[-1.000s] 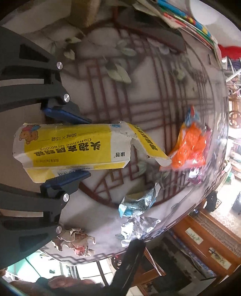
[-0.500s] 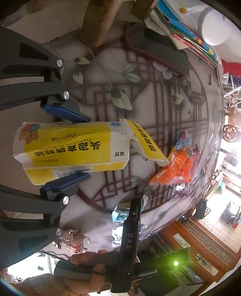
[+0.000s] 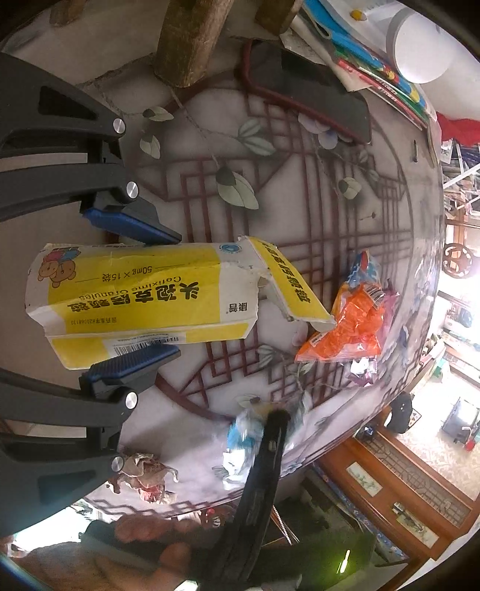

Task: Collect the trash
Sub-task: 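Grasp the blue-white snack wrapper with the right tool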

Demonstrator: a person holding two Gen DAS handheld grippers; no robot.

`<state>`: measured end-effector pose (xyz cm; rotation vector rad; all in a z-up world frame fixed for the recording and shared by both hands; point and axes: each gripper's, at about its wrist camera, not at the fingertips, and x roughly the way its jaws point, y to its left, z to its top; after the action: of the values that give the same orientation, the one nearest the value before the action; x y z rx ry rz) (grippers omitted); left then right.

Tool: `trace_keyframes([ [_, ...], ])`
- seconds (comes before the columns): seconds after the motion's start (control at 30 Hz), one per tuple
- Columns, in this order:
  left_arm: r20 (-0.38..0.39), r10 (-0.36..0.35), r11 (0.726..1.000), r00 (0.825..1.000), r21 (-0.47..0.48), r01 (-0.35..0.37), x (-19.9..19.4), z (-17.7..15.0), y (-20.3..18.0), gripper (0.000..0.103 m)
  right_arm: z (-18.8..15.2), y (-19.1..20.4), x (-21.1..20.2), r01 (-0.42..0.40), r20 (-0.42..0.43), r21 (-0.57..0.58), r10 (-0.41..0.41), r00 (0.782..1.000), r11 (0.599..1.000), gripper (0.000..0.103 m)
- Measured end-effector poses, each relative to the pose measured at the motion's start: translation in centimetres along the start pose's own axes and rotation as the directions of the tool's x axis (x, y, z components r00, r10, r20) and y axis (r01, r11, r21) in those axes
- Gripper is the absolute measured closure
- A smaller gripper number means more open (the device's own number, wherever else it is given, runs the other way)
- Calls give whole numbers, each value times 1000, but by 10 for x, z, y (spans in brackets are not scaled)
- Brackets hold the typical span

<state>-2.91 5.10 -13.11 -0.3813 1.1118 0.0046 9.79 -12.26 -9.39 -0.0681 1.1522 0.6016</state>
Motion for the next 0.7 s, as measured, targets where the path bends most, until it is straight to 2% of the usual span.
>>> trace_keyframes([
  [0.07,6,-1,1000,1000,-3,1,-1,1,0,51,-6,4,-22,0,60,-1,0,998,1000,69],
  [0.23,31,-7,1000,999,-6,7,-4,6,-7,51,-23,2,-58,-10,147,48,3,989,999,69],
  [0.47,64,-27,999,998,25,25,-8,16,-29,51,-38,-17,-68,1,160,101,-17,987,995,69],
  [0.7,91,-47,997,995,61,42,-14,26,-53,50,-42,-36,-90,28,229,136,-59,972,990,69],
])
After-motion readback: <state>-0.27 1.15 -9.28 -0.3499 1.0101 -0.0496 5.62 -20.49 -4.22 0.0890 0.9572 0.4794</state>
